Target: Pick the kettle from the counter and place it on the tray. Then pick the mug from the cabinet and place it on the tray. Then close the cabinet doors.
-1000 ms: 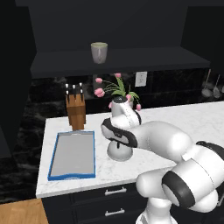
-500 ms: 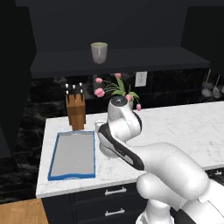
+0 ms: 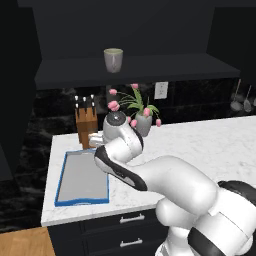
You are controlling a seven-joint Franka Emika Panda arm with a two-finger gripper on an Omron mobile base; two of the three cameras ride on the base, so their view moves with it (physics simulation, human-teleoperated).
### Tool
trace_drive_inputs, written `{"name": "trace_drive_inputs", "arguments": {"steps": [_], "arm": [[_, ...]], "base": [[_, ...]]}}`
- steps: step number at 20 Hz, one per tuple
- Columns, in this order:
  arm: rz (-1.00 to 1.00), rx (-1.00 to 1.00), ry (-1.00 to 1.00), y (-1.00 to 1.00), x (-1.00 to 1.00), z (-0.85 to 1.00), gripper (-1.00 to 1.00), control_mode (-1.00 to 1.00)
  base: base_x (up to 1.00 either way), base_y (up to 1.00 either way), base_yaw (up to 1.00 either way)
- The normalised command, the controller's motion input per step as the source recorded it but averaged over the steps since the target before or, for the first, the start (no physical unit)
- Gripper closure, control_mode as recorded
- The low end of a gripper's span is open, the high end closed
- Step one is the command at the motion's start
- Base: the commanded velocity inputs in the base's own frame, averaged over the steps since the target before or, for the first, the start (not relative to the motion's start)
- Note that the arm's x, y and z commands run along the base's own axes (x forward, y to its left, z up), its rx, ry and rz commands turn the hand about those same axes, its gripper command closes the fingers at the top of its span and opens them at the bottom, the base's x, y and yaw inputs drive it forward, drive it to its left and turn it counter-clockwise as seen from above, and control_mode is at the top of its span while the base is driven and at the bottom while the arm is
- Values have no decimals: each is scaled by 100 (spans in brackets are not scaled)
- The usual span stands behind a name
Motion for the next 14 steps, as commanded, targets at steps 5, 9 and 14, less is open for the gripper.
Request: {"name": "trace_drive_inputs", "arguments": {"steps": [5, 9, 14], "arm": [[6, 10, 0, 44, 50, -2, 100, -100], [9, 15, 5, 36, 43, -7, 100, -100], [5, 10, 7, 28, 26, -25, 100, -100]], "base": [[0, 0, 0], [0, 0, 0], [0, 0, 0]]}}
